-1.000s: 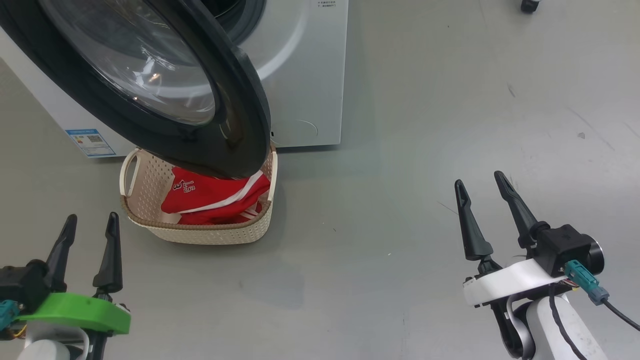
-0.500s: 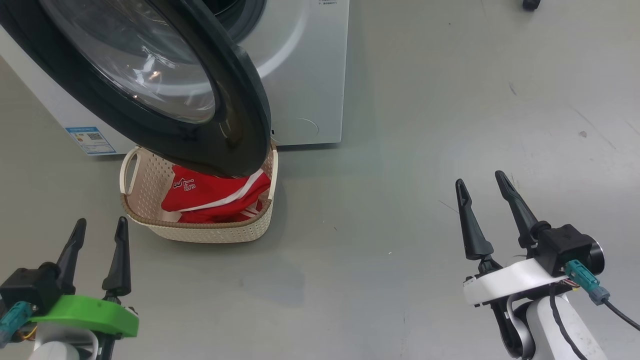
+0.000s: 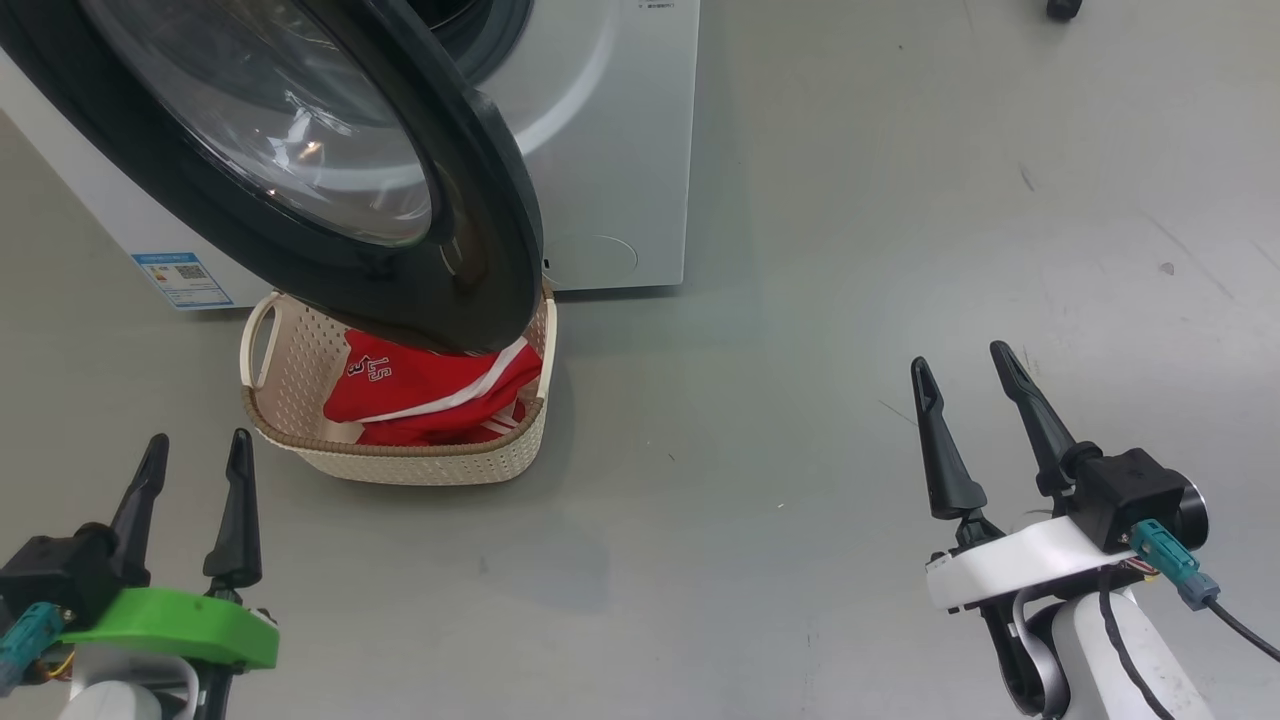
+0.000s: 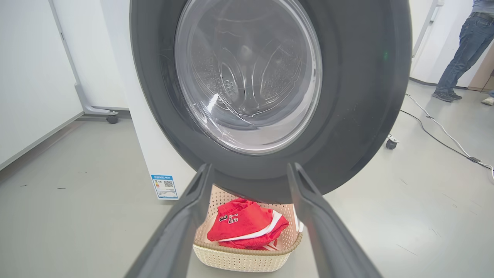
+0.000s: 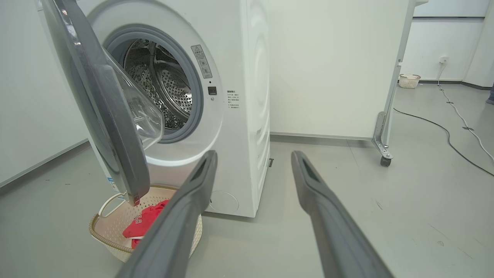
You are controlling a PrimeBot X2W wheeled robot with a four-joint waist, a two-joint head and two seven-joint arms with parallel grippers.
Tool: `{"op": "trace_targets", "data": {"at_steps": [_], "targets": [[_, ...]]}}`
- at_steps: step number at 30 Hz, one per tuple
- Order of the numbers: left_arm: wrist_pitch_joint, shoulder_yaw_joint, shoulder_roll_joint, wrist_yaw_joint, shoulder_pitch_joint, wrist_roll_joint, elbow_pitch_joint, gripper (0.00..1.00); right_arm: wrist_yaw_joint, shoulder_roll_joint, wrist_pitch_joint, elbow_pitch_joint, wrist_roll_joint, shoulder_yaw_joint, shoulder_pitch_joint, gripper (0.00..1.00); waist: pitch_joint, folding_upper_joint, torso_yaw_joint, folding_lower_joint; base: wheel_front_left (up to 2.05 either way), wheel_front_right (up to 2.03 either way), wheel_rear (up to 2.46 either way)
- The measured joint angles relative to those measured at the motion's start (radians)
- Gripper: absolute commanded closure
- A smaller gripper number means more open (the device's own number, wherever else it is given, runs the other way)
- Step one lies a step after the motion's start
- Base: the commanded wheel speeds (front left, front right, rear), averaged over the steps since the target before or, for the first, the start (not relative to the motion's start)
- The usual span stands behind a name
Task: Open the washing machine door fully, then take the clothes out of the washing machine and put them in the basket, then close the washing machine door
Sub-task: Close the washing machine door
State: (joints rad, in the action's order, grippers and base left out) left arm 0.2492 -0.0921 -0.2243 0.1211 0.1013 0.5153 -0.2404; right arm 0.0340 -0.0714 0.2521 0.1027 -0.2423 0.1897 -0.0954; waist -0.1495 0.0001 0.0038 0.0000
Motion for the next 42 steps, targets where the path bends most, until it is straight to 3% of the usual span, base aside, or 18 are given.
{"op": "trace_targets", "data": {"at_steps": [42], "targets": [[0.000, 0.023, 0.022, 0.004, 0.000, -0.042, 0.020, 0.00, 0.009, 0.009, 0.000, 0.000, 0.006, -0.004, 0.000, 0.00, -0.006, 0.0000, -0.004, 0.0000, 0.00, 0.00, 0.00]]}}
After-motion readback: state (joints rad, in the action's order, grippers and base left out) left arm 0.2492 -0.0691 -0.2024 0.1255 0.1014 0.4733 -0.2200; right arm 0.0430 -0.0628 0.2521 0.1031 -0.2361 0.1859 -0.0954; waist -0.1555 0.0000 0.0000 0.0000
